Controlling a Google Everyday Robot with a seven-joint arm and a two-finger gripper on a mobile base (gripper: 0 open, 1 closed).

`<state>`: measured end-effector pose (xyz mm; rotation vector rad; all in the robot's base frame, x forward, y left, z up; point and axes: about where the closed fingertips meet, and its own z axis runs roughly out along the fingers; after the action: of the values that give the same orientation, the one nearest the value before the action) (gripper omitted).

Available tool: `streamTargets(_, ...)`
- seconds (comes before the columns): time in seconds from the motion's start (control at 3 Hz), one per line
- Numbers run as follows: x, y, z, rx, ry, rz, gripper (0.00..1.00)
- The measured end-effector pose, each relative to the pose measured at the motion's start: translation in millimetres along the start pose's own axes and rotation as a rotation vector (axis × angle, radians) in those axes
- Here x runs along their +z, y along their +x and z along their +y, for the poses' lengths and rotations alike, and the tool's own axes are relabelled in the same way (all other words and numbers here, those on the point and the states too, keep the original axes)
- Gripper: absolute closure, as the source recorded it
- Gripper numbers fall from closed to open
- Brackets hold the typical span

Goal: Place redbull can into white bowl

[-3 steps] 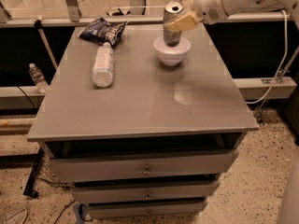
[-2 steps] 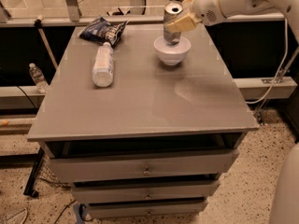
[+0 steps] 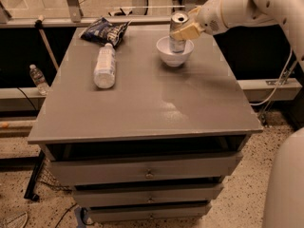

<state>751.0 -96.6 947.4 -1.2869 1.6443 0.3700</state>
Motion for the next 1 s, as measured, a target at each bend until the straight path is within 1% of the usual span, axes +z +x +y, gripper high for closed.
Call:
streamTargets(0.33, 7.6, 11.3, -1.0, 0.028, -0.013, -0.006, 1.00)
streamTargets(0.67, 10.9, 11.0, 0.4, 0.028, -0.018, -0.006, 0.83)
streamTargets(1.0, 14.2, 10.9, 1.8, 0.028, -0.023, -0.007, 0.60)
